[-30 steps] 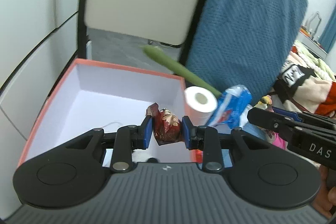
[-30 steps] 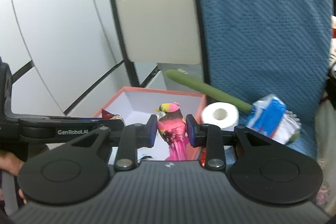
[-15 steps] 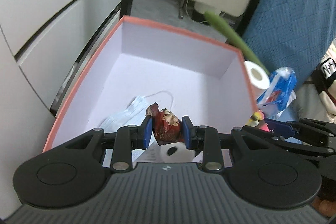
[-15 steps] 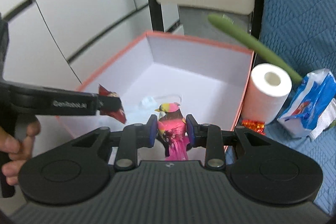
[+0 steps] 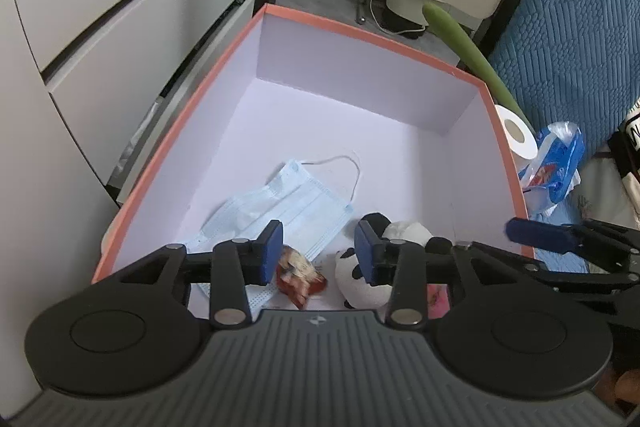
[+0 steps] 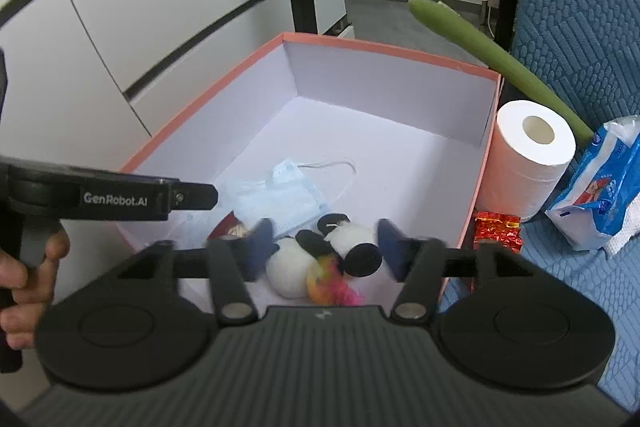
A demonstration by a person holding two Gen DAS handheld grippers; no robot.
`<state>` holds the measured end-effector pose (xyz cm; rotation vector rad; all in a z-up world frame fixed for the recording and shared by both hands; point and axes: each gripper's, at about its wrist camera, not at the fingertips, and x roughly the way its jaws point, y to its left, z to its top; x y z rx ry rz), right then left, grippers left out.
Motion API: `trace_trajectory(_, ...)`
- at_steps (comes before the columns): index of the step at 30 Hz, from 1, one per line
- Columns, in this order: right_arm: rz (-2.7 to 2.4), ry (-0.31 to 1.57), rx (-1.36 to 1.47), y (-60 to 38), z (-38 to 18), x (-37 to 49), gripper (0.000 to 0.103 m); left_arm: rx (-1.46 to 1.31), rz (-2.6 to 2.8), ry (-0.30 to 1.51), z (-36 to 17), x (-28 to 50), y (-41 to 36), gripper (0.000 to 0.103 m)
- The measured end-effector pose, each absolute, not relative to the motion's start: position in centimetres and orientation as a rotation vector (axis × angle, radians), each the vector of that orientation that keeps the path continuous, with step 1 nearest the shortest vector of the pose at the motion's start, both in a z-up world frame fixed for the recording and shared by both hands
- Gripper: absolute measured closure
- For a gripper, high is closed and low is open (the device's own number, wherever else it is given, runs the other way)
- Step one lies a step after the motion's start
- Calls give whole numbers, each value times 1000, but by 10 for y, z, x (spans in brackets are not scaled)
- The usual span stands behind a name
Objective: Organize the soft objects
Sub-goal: 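Open the left tool to drop the candy while the right tool releases the doll into the box, then move both open tools back from the box toward the chair seat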
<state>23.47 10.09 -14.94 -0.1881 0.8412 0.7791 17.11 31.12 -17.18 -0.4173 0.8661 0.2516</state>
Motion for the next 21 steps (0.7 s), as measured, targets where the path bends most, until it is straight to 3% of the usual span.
trace_trajectory(21, 685, 640, -16, -4, -88, 217, 38, -334, 194, 676, -97, 163, 230, 58)
